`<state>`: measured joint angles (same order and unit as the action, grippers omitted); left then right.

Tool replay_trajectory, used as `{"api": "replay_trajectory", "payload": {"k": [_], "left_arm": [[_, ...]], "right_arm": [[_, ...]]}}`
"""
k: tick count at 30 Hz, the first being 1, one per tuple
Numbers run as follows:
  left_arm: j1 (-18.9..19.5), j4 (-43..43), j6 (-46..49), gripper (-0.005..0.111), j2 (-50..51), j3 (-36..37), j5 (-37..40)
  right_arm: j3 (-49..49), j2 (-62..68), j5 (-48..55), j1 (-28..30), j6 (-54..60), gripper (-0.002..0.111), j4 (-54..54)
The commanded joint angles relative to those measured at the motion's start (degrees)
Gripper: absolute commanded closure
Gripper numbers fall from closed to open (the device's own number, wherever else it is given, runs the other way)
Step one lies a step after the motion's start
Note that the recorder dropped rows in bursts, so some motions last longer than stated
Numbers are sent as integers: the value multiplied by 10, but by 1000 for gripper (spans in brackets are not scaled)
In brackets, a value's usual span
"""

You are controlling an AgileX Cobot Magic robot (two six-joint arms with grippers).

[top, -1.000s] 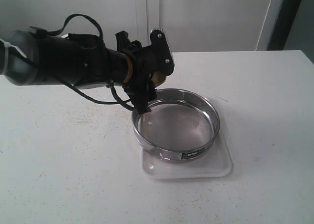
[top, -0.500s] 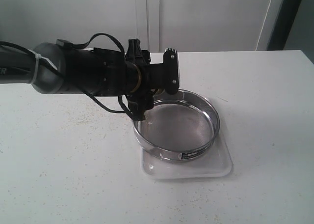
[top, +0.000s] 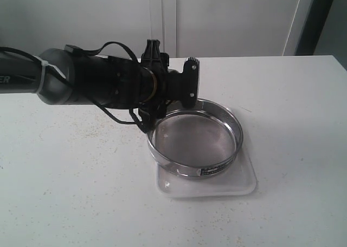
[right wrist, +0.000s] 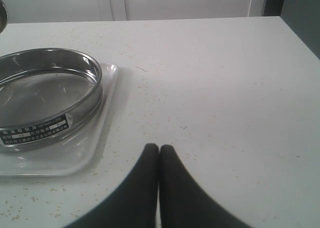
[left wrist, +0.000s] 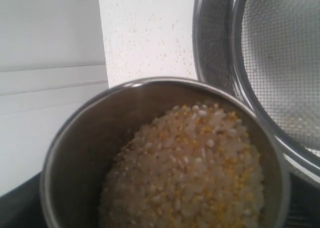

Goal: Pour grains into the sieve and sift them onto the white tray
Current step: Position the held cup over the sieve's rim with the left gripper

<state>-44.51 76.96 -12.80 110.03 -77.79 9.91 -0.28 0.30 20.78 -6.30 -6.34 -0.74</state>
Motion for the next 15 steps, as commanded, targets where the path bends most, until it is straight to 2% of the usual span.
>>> {"api": "replay_trajectory", "payload": {"k": [1,15], "left_arm": [[-2,40,-2,107,-4,-3,-17],[-2,70,26,107,11,-3,-41]], "right_arm": [[3,-3,-7,6,0,108,1],[3,-3,-7,6,0,108,1]]}}
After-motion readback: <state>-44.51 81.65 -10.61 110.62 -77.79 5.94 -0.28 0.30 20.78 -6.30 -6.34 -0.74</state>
